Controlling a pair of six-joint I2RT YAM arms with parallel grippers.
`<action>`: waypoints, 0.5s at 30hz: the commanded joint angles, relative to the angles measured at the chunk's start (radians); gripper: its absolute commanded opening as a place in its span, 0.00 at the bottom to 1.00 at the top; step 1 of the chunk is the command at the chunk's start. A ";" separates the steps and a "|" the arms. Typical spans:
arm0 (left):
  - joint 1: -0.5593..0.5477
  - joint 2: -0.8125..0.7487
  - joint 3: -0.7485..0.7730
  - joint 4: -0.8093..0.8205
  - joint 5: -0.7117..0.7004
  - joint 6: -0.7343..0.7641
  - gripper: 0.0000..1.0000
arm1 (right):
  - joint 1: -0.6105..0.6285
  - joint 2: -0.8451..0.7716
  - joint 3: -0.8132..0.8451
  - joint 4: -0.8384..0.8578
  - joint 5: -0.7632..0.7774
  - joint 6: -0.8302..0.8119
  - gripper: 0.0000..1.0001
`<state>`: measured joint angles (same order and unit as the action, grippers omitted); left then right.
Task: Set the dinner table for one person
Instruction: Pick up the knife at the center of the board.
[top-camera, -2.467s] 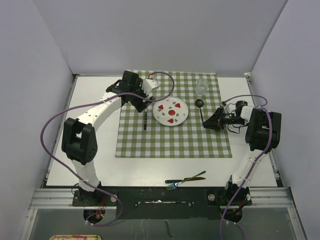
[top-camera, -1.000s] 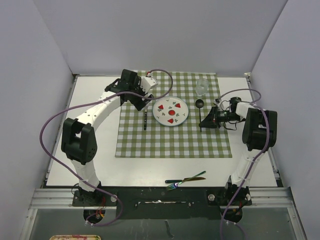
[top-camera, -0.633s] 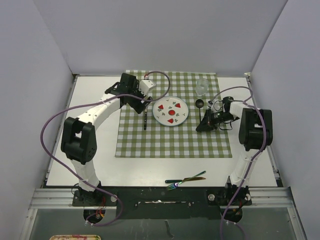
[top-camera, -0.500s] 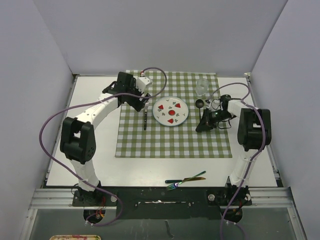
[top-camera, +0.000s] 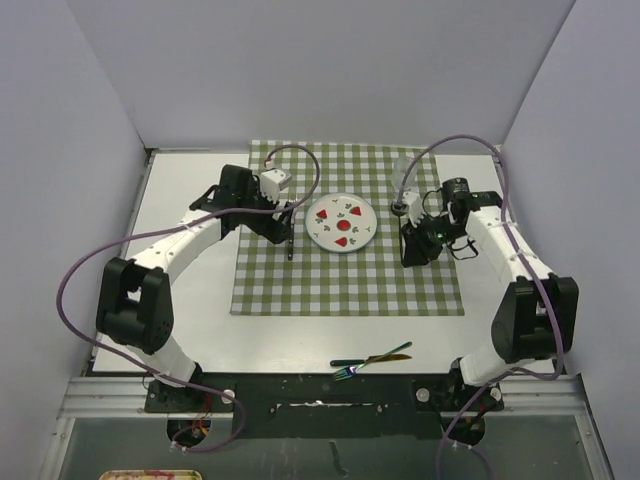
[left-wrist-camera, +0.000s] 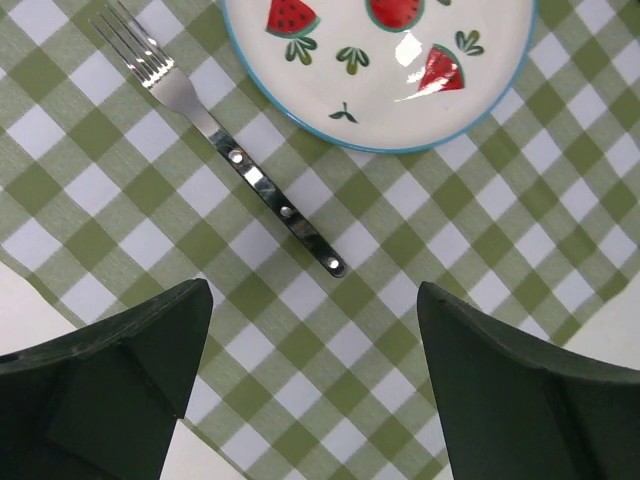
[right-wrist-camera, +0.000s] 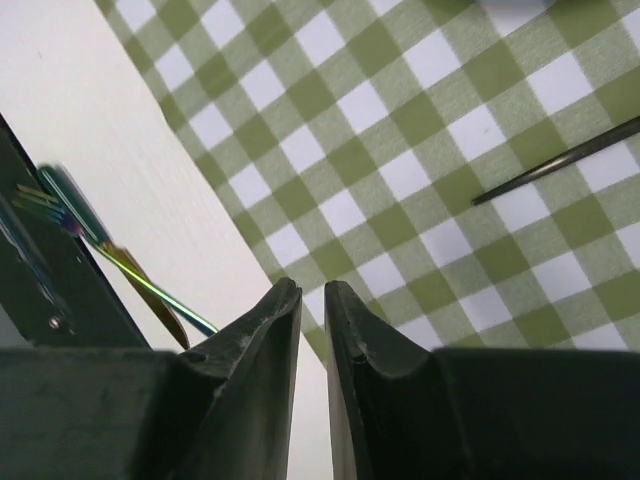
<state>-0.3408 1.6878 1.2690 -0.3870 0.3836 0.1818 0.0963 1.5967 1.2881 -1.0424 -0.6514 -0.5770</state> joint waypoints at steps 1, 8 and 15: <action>-0.002 -0.175 -0.078 0.112 0.051 -0.076 0.83 | 0.018 -0.113 -0.149 -0.083 0.112 -0.219 0.19; 0.007 -0.389 -0.155 -0.003 -0.013 -0.005 0.83 | 0.132 -0.367 -0.449 0.005 0.234 -0.264 0.24; 0.048 -0.608 -0.212 -0.117 -0.002 0.000 0.83 | 0.238 -0.564 -0.553 0.027 0.282 -0.290 0.34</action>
<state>-0.3183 1.2026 1.0882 -0.4393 0.3645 0.1677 0.3134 1.1046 0.7330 -1.0611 -0.4202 -0.8120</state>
